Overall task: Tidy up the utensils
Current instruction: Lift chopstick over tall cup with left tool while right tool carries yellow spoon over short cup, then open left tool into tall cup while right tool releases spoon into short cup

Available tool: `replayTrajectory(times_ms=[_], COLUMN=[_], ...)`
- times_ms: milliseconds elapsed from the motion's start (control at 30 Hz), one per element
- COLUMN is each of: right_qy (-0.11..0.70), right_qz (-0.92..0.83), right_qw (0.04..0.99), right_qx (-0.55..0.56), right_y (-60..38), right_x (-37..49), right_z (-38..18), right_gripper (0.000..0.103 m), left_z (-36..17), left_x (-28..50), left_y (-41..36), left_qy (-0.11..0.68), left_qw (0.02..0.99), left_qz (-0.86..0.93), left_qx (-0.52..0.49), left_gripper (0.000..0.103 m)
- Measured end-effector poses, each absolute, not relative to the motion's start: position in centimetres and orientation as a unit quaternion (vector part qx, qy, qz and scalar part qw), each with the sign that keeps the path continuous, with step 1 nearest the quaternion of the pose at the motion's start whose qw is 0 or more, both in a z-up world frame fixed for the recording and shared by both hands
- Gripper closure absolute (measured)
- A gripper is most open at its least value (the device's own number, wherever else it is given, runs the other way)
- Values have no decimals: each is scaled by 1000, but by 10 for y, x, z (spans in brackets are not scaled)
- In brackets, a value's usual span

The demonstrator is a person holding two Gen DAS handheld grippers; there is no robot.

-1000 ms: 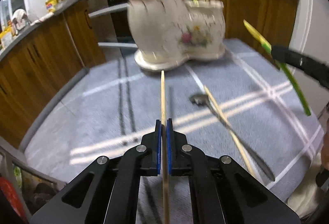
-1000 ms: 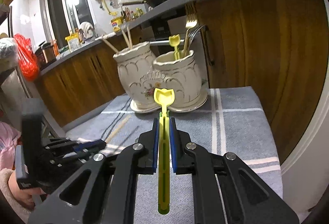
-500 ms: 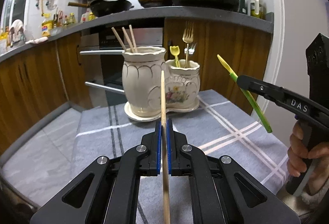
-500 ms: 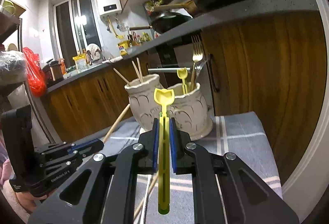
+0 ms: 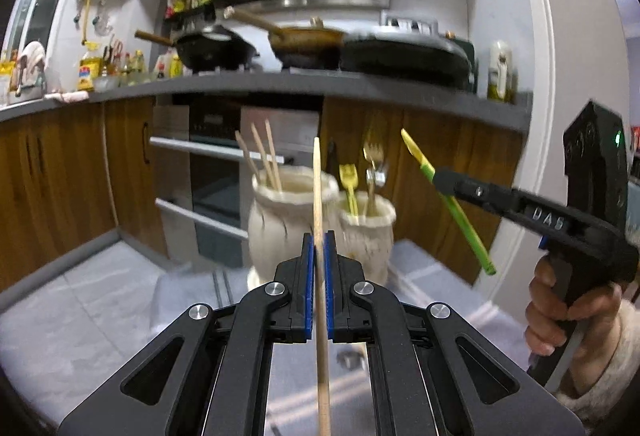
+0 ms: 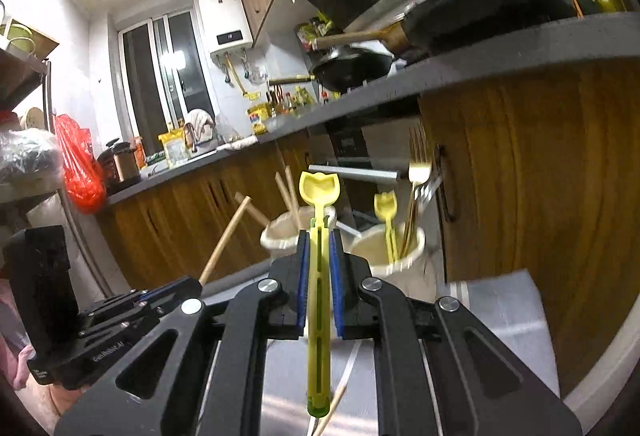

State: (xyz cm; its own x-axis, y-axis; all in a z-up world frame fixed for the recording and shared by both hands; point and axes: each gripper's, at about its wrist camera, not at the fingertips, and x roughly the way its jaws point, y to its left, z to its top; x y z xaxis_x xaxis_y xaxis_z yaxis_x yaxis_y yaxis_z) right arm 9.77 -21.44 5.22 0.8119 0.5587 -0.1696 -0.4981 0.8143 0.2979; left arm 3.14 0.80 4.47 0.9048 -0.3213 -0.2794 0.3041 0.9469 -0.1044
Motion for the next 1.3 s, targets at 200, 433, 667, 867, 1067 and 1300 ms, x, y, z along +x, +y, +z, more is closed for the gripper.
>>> replayTrajectory(times_ms=[200, 433, 667, 867, 1067, 1300], right_qy=[113, 104, 102, 106, 109, 113], right_qz=[288, 285, 279, 269, 269, 267], right_qw=[941, 938, 940, 943, 944, 947], right_qx=[136, 169, 168, 166, 156, 135], right_y=[-211, -210, -204, -208, -207, -200], right_x=[140, 180, 203, 209, 212, 212], right_z=[69, 70, 58, 45, 39, 34], right_gripper=[93, 93, 93, 93, 93, 93], left_z=[70, 89, 92, 84, 76, 72], left_x=[72, 119, 153, 167, 163, 149], left_y=[12, 5, -4, -14, -28, -32], left_qy=[114, 78, 48, 33, 5, -6], left_qw=[976, 971, 980, 988, 994, 994], left_qz=[-176, -199, -165, -135, -109, -108], left_qx=[-62, -104, -100, -73, -23, -4], left_gripper=[98, 98, 98, 98, 98, 98])
